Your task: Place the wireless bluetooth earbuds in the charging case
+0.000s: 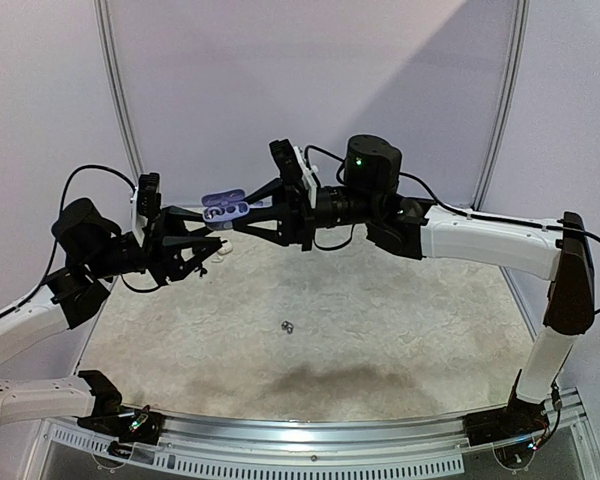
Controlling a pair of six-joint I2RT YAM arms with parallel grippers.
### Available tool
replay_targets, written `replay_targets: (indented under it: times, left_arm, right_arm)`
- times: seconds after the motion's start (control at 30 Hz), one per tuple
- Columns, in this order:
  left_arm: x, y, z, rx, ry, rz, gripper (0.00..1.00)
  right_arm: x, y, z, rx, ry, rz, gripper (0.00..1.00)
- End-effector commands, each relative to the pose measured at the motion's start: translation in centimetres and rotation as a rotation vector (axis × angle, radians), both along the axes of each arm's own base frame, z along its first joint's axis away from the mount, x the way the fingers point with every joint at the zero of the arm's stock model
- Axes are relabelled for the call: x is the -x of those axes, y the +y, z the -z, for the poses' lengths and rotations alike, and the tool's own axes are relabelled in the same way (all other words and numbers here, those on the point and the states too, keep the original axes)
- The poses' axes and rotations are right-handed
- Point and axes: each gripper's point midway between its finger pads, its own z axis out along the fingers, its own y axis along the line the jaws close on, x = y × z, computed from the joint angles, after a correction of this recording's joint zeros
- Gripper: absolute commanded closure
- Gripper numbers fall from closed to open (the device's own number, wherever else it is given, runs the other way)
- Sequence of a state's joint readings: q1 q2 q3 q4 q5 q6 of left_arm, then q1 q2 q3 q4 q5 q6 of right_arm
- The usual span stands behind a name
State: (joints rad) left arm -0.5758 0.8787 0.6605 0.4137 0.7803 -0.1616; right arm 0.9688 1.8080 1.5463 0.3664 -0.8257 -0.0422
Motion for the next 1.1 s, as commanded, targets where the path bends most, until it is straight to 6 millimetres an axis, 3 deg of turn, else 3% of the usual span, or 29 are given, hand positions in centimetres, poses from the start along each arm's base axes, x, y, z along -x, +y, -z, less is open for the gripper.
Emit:
replay_targets:
  times: [0.0, 0.5, 0.87, 1.07]
  left_arm:
    - [0.2, -0.2, -0.6, 0.008, -0.029, 0.0, 0.53]
    - [-0.2, -0.1, -0.7, 0.008, -0.044, -0.028, 0.63]
    - [-0.2, -0.2, -0.7, 0.006, -0.047, -0.025, 0.64]
    - [-0.1, -0.2, -0.5, 0.004, -0.041, -0.02, 0.82]
  right_arm:
    - [0.1, 0.5, 0.9, 0.022, 0.018, -0.014, 1.0]
    - [-0.3, 0.7, 2.2, 0.06, 0.034, 0.007, 1.0]
    - [-0.6, 1.0, 2.8, 0.078, 0.045, 0.016, 1.0]
    - [-0.7, 1.2, 2.3, 0.061, 0.045, 0.009, 1.0]
